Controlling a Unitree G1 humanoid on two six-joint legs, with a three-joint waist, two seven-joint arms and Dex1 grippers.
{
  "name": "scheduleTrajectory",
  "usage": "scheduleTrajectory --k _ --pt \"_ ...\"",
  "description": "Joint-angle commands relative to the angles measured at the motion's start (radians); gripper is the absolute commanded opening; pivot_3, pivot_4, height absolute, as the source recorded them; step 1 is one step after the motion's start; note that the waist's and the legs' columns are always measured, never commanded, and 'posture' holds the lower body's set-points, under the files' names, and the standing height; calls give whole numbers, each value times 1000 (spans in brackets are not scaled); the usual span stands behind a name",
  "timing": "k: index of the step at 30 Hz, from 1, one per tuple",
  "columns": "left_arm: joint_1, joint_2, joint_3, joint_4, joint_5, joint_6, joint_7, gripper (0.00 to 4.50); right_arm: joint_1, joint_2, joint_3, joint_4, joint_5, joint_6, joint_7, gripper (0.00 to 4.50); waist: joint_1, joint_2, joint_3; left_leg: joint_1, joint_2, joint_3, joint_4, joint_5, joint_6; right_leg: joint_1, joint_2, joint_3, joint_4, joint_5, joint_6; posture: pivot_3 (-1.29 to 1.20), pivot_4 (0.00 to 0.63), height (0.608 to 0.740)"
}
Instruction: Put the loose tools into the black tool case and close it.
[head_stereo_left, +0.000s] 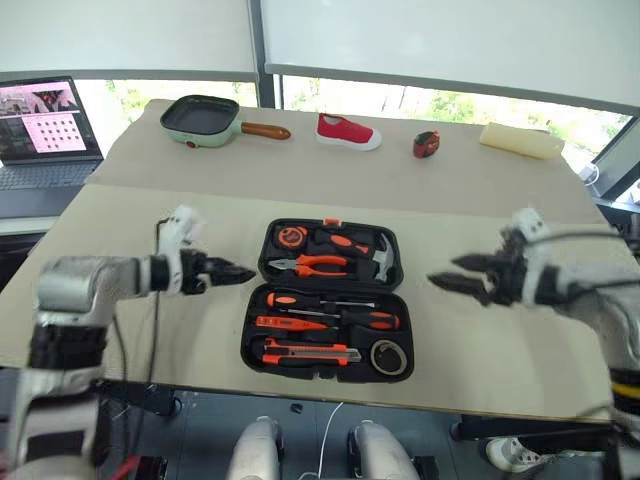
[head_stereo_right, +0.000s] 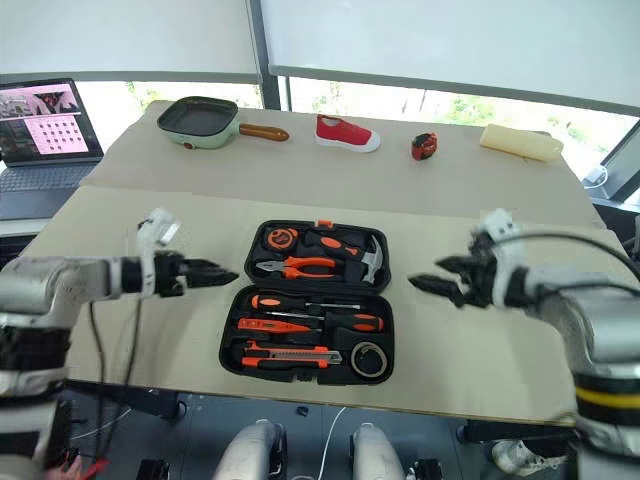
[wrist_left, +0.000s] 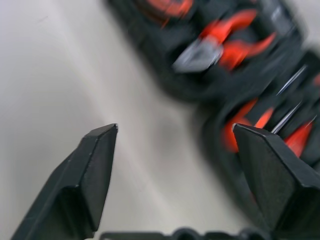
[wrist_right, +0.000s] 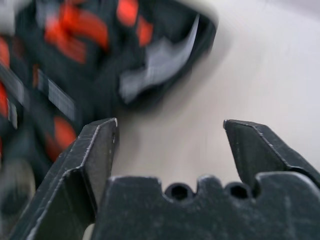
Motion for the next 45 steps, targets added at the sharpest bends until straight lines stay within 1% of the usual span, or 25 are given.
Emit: scheduleTrajectory --k 1,2,4,8,10,12,13,16,18,19,20,22,29,34,37,38,41,45 --pt "-81 -49 30 101 15 80 109 3787 -99 67 -25 74 35 141 -94 3828 -2 0 0 -1 0 0 -1 0 0 -1 0 0 0 0 0 0 150 740" --pt "-110 -80 52 136 11 93 136 3787 -126 95 -18 101 30 160 -119 3828 -2 0 0 -1 0 0 -2 0 0 -1 0 0 0 0 0 0 150 740" --pt "-149 -111 72 185 1 134 167 3787 -157 132 -1 137 16 179 -155 3828 -2 0 0 -2 0 0 -2 0 0 -2 0 0 -1 0 0 0 150 740" --pt "-143 -125 33 165 -8 126 177 3787 -166 174 26 184 -13 192 -221 3828 -7 0 0 -5 0 0 -2 0 0 -4 -1 -1 -1 0 0 0 150 740" --pt "-139 -143 40 161 -14 134 194 3787 -164 186 31 195 -11 192 -236 3828 -7 0 0 -5 -1 0 -2 0 0 -4 -1 -1 -1 0 0 0 150 740" --pt "-137 -155 46 160 -14 130 208 3272 -161 194 39 201 -9 190 -244 3318 -8 0 0 -4 -1 0 -2 0 0 -4 -1 -1 0 0 0 0 150 740" --pt "-137 -160 48 160 -15 129 212 3097 -160 199 40 203 -8 190 -248 3137 -9 0 0 -4 -1 0 -2 0 0 -4 -1 -1 0 0 0 0 150 740" --pt "-136 -174 65 159 -21 132 228 2065 -152 208 48 203 -4 190 -253 2160 -10 0 0 -4 -1 0 -2 0 0 -4 -1 -1 0 0 0 0 150 740" --pt "-135 -188 80 161 -28 136 240 1290 -146 216 56 200 0 193 -254 1423 -8 0 0 -5 -1 0 -2 0 0 -4 -1 -1 0 0 0 0 150 740" --pt "-134 -192 84 160 -31 137 243 1018 -146 221 56 197 3 195 -255 1150 -8 0 0 -5 -1 0 -2 0 0 -4 -2 -1 -1 0 0 0 150 740" --pt "-128 -197 87 150 -36 142 244 652 -148 230 46 194 10 204 -260 761 -8 0 0 -5 -1 0 -2 0 0 -3 -2 -1 -1 0 0 0 150 740" --pt "-120 -206 96 132 -46 153 248 182 -152 244 26 188 22 221 -268 249 -8 0 0 -5 -1 0 -2 0 0 -3 -2 -1 -1 0 0 0 150 740" --pt "-94 -238 135 84 -65 189 253 182 -136 250 -4 153 46 263 -269 249 -8 0 0 -5 -1 0 -2 0 0 -3 -2 -2 -1 0 0 0 150 740" --pt "-79 -262 140 27 -78 145 232 182 -129 261 -24 104 73 251 -253 249 -9 0 0 -5 -1 0 -2 0 -1 -3 -2 -2 -1 0 0 0 150 740" --pt "-59 -276 140 -34 -83 37 204 182 -146 271 -40 84 84 228 -246 249 -9 0 0 -5 -1 0 -2 0 -1 -4 -2 -2 -1 0 0 0 150 740" --pt "-54 -282 138 -53 -74 -26 198 182 -151 267 -32 77 75 203 -244 249 -10 0 0 -5 -1 0 -2 0 -1 -4 -2 -1 -1 0 0 0 150 740" --pt "-49 -293 128 -61 -38 -192 193 182 -148 233 39 63 5 60 -232 249 -10 0 0 -6 -1 0 -2 0 -1 -5 -2 -1 -1 0 0 0 150 740" --pt "-14 -294 89 -63 1 -383 169 182 -136 232 70 47 -46 -110 -229 249 -11 1 0 -6 -1 0 -3 0 -1 -5 -2 -1 -2 0 0 0 150 740"
